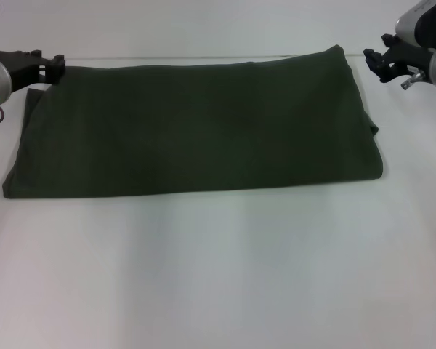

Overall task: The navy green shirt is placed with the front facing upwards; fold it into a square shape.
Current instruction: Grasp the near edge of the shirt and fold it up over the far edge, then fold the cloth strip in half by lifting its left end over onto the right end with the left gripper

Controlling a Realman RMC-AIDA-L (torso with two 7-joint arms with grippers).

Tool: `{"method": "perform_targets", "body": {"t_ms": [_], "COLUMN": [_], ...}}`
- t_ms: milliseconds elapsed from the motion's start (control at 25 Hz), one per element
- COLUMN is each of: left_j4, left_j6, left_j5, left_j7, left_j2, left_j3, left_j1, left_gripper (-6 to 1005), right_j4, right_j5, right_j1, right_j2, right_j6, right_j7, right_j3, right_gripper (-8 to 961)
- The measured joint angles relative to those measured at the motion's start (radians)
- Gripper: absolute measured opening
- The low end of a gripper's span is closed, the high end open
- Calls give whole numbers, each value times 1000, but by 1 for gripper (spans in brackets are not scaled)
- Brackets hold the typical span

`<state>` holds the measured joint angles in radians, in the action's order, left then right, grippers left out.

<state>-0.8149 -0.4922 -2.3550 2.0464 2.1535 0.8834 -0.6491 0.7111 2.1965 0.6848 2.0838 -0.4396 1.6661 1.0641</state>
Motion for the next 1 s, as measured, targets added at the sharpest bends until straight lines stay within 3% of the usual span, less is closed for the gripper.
{"method": "perform_targets", "body": {"t_ms": [240,400,480,600,720,1000], "left_j4": [-28,-64,-89,-147,-195,-157], "left_j6": [-14,-90,-130,-235,-381,-816], "left_j5": [-2,7,14,86,229,492], "left_j7": [-5,-6,-10,-56,-159,-412], "left_j2": [3,3,3,6,8,8], "left_j3": [5,1,0,1,-26,-275], "left_j1": [13,42,62,114,176,255], "left_gripper": [454,639,733,777,821,909], "right_j4": [2,21,65,150,254,373], "right_j5": [-1,0,-7,-54,-145,-316], "right_j1": [-9,-28,-58,-113,-196,-357], "right_j2": [3,3,4,5,3,4], "right_j6": [0,-44,-100,-196,-326,-553], "right_j7": [1,19,36,47,39,-36], "right_j3": [-1,-5,-10,-13,-14,-36], "right_gripper": [392,477,575,721,927,920]}}
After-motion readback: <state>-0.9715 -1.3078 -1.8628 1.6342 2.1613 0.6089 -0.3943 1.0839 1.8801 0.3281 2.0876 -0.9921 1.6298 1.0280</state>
